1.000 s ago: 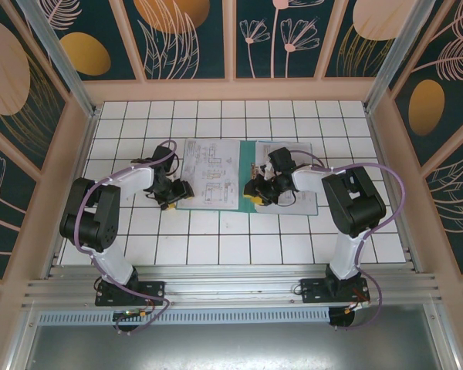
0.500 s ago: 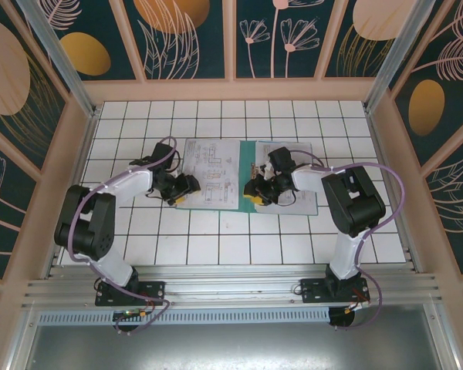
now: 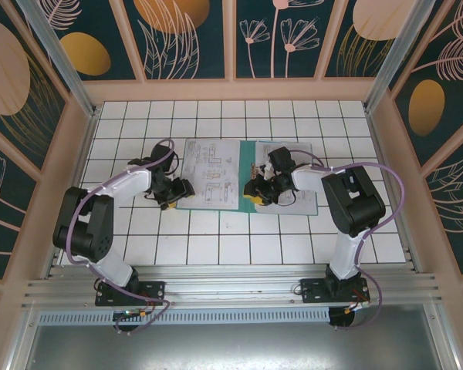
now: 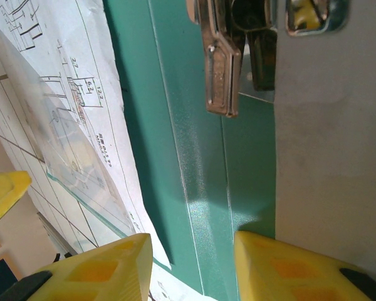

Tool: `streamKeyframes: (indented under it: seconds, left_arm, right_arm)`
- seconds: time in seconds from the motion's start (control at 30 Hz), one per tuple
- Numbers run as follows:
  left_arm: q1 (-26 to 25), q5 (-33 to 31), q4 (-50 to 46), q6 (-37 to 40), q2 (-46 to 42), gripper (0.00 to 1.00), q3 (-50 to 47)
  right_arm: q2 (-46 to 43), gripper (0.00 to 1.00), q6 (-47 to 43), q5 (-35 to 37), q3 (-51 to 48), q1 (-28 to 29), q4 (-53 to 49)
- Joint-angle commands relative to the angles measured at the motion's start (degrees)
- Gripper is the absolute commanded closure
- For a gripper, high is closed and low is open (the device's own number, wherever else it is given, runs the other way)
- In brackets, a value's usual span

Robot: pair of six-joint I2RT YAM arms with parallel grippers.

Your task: Put the files into the folder

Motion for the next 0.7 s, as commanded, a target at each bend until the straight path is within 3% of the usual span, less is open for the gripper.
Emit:
streamKeyframes:
  seconds: [0.0, 0.17, 0.47, 0.67]
  left_arm:
    - [0.06, -1.55, -0.02, -0.3, 1.83, 0.33, -1.03]
    - [0.13, -0.52, 2.95, -0.97, 3.05, 0.33, -2.54]
    - [0.08, -4.48, 1.07, -0.18, 3.11, 0.33, -1.75]
    - [0.11, 2.99, 9.65, -2.53, 3.08, 0.33, -4.88]
  right_arm:
    - [4.8, 0.59, -1.23, 6.07, -2.93, 0.41, -4.61]
    - [4.78, 0.59, -1.23, 6.1, -2.86, 0.37, -4.57]
    - [4.88, 0.59, -1.27, 5.96, -2.74, 0.37, -4.54]
    - [5.03, 0.59, -1.15, 5.83, -2.96, 0.4, -4.21]
